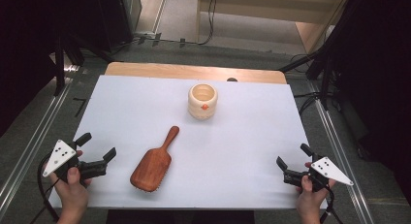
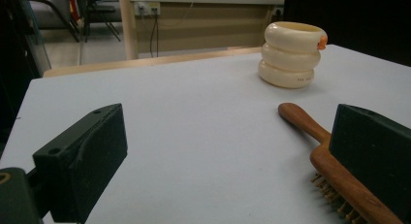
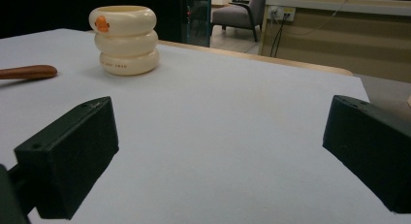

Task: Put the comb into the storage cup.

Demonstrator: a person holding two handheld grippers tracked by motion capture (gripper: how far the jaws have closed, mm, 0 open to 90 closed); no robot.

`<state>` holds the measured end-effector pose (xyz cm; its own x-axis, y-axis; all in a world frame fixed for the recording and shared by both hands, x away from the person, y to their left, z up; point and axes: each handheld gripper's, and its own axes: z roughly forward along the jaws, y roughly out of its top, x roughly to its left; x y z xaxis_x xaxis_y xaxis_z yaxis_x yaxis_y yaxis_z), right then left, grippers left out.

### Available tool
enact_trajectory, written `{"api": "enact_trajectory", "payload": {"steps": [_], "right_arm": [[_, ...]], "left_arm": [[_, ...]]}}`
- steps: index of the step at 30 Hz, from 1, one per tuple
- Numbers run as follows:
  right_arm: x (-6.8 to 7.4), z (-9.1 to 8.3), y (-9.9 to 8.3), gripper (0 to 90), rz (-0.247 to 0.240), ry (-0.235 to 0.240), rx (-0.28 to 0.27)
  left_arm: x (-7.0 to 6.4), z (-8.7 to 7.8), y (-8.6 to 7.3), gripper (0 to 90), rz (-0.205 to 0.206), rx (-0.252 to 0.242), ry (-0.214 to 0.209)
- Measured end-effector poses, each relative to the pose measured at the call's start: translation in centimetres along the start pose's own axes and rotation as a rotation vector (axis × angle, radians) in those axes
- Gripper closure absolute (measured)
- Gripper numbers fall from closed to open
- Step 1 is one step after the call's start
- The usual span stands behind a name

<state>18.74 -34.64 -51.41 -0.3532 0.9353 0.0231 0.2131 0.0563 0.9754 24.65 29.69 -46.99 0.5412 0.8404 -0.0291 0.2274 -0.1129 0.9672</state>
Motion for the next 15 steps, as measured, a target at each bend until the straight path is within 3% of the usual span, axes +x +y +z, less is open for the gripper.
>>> {"api": "enact_trajectory", "payload": {"steps": [2, 5, 15], "right_arm": [[0.0, 0.0, 0.0, 0.0, -0.001, 0.000, 0.000], [0.0, 0.0, 0.0, 0.0, -0.002, 0.002, 0.001], [0.1, 0.1, 0.0, 0.0, -0.010, 0.001, 0.005]], "left_arm": [[-0.3, 0.2, 0.4, 0.8, 0.002, 0.016, -0.006], [-0.5, 0.5, 1.0, 0.8, -0.034, 0.033, -0.020], [-1.6, 1.4, 2.6, 0.8, -0.018, 0.062, -0.045]]}}
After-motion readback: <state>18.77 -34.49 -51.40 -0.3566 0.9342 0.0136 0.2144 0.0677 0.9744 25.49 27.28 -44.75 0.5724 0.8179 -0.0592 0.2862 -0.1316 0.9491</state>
